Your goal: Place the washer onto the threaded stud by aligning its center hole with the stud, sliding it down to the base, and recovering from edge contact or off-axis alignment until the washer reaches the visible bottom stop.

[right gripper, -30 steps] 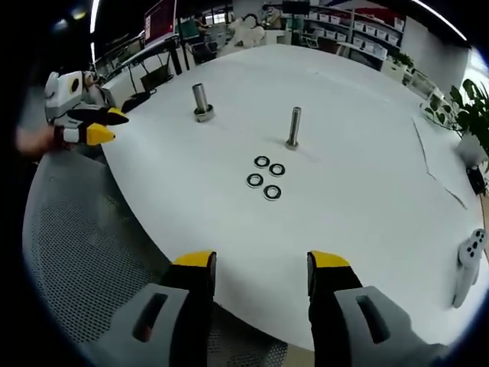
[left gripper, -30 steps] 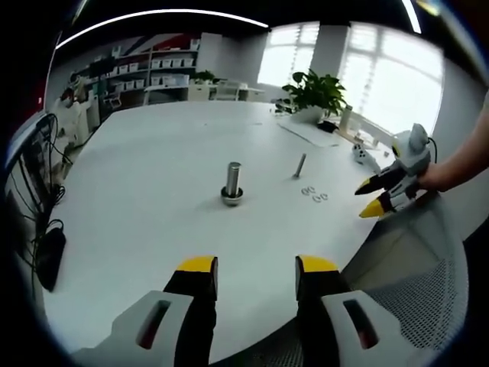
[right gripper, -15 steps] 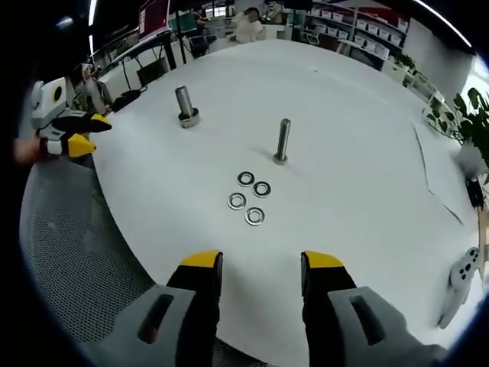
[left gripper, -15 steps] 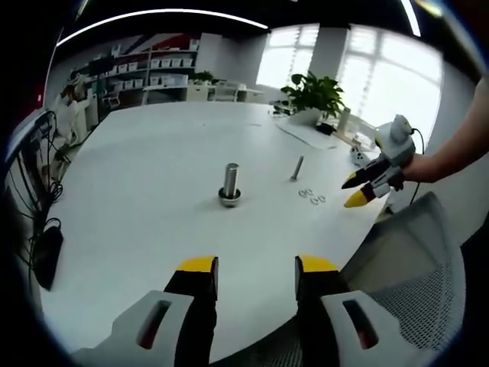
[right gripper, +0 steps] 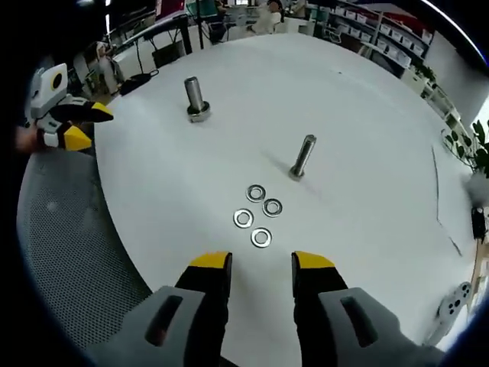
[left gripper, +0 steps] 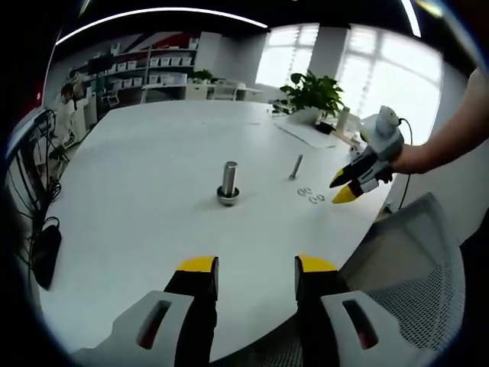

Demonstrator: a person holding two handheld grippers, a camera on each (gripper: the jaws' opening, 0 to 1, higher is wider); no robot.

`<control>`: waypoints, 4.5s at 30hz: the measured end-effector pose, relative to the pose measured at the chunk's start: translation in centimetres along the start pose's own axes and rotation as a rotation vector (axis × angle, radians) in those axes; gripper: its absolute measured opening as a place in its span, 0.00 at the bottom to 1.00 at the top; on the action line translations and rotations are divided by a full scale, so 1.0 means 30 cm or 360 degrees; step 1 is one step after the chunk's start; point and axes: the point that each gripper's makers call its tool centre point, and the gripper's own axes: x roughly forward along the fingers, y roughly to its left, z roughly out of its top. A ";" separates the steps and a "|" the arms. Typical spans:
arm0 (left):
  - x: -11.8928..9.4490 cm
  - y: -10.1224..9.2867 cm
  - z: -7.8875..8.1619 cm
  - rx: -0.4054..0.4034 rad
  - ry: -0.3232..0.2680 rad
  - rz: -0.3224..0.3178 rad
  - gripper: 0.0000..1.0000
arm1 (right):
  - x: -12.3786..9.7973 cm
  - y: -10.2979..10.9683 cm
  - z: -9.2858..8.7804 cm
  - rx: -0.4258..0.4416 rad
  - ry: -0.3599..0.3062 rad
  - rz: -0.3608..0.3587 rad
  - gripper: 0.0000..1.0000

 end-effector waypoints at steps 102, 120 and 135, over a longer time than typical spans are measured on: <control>0.004 -0.006 -0.004 -0.0022 0.0007 -0.0033 0.36 | 0.067 0.009 0.025 -0.0654 0.0461 0.0059 0.14; 0.005 -0.007 -0.006 -0.0022 0.0012 -0.0037 0.36 | 0.030 -0.033 0.041 -0.0447 0.0405 0.0093 0.14; 0.002 -0.006 -0.003 -0.0018 0.0001 -0.0032 0.36 | -0.028 -0.063 0.129 -0.0431 0.0299 0.0064 0.14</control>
